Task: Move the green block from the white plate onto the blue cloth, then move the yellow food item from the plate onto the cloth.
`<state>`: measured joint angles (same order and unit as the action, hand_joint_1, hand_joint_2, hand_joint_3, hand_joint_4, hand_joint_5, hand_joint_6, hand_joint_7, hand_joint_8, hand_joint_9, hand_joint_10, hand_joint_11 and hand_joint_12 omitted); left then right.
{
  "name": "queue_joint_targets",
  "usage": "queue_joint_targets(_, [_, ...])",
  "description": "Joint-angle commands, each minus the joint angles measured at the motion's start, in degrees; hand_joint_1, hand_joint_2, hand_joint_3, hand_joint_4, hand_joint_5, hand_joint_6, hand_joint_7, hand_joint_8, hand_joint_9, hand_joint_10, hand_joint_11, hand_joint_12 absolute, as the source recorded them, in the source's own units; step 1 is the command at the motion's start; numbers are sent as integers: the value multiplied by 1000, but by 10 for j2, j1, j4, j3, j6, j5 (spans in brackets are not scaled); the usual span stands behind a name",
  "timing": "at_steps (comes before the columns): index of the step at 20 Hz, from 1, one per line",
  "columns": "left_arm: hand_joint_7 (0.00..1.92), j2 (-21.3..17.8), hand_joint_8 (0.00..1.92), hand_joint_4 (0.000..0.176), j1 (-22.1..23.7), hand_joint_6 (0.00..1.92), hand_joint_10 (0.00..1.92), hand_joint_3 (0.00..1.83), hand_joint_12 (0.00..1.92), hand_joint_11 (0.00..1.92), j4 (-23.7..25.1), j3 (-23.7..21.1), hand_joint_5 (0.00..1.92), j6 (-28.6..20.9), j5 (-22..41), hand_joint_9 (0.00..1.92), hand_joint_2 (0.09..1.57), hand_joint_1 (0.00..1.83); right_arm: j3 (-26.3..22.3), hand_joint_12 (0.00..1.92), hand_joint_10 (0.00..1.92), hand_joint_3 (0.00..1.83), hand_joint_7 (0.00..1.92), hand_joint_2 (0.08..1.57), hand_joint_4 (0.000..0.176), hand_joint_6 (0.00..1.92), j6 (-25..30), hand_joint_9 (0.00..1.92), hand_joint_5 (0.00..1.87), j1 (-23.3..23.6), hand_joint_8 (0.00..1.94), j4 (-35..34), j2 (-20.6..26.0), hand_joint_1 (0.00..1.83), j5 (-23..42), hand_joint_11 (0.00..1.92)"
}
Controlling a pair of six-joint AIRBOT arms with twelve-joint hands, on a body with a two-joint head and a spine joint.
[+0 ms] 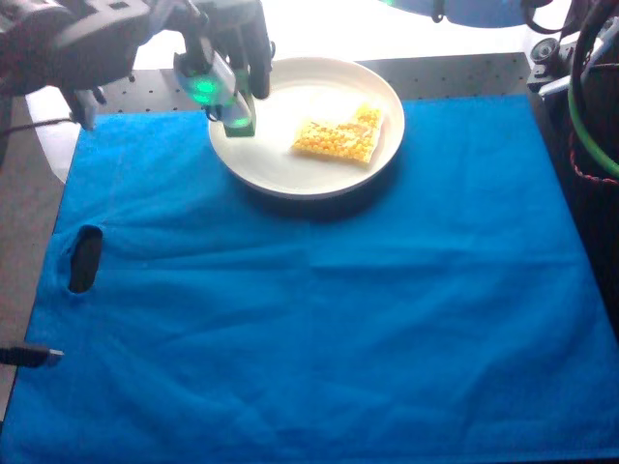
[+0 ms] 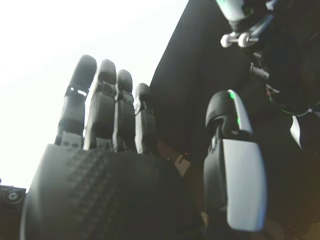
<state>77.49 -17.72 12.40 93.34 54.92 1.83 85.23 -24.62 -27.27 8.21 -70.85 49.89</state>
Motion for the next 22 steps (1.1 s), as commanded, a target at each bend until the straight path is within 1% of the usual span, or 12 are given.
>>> queue_joint_targets(1, [1238, -8, 716, 0, 9, 473, 469, 1, 971, 782, 4, -7, 1173, 2, 66, 1203, 1024, 1294, 2, 1217, 5, 0, 348, 1089, 42, 0, 2, 392, 282, 10, 0, -18, 0, 591, 68, 0])
queue_joint_targets(2, [1153, -20, 694, 0, 13, 469, 918, 0, 941, 938, 9, -21, 1178, 2, 73, 1094, 1038, 1378, 2, 1216, 5, 0, 348, 1061, 32, 0, 2, 393, 264, 10, 1, -18, 1, 578, 68, 0])
queue_joint_targets(3, [1178, -30, 647, 0, 19, 467, 958, 2, 910, 989, 21, -37, 1148, 2, 77, 1146, 1025, 1397, 2, 1234, 3, 0, 341, 1045, 23, 0, 2, 390, 261, 10, 0, -19, 2, 562, 68, 0])
queue_joint_targets(4, [1190, -41, 758, 0, 25, 536, 640, 0, 878, 1027, 35, -51, 1142, 2, 80, 1170, 1035, 1301, 2, 1258, 1, 0, 340, 1035, 19, 0, 2, 387, 254, 10, 0, -19, 2, 549, 68, 0])
queue_joint_targets(7, [1106, -68, 803, 0, 37, 361, 969, 0, 768, 1051, 79, -97, 1191, 2, 92, 1151, 1031, 1400, 2, 1331, 7, 2, 352, 1038, 26, 0, 2, 403, 257, 10, 3, -20, 2, 532, 68, 0])
queue_joint_targets(10, [1079, -101, 1015, 0, 46, 432, 448, 2, 850, 1000, 133, -155, 1188, 2, 117, 1223, 1056, 1277, 2, 1303, 12, 0, 382, 1045, 20, 4, 2, 423, 271, 10, 7, -23, 3, 521, 68, 0])
queue_joint_targets(12, [1024, -120, 1126, 0, 46, 473, 503, 0, 1066, 907, 169, -191, 1153, 2, 134, 1187, 1076, 1277, 2, 1323, 16, 0, 410, 1017, 24, 1, 2, 449, 269, 10, 9, -25, 4, 536, 68, 0])
queue_joint_targets(13, [999, -130, 1190, 0, 44, 582, 780, 0, 1184, 888, 189, -211, 1075, 2, 146, 1062, 1097, 1275, 2, 1342, 19, 0, 432, 994, 24, 9, 2, 471, 297, 10, 10, -26, 4, 522, 68, 15])
queue_joint_targets(14, [999, -135, 1190, 0, 43, 582, 780, 0, 1184, 888, 198, -222, 1075, 2, 152, 1062, 1097, 1275, 2, 1342, 19, 0, 432, 994, 24, 9, 2, 471, 297, 10, 10, -27, 5, 522, 68, 15])
queue_joint_targets(15, [950, -142, 1280, 0, 41, 542, 1120, 1, 1416, 757, 209, -235, 1088, 2, 163, 904, 1108, 1272, 2, 1390, 40, 0, 486, 986, 20, 6, 2, 565, 320, 10, 10, -27, 5, 512, 68, 144])
queue_joint_targets(18, [913, -160, 1298, 0, 32, 704, 1131, 1, 1423, 688, 236, -268, 1028, 1, 188, 806, 1127, 1253, 2, 1391, 16, 0, 494, 978, 32, 2, 2, 562, 337, 10, 1, -28, 6, 461, 68, 111])
queue_joint_targets(22, [983, -193, 1183, 0, 19, 806, 838, 0, 1218, 749, 271, -303, 968, -29, 231, 946, 1124, 1252, 2, 1457, 11, 0, 466, 985, 31, 0, 2, 544, 322, 10, 0, -29, 6, 463, 68, 60])
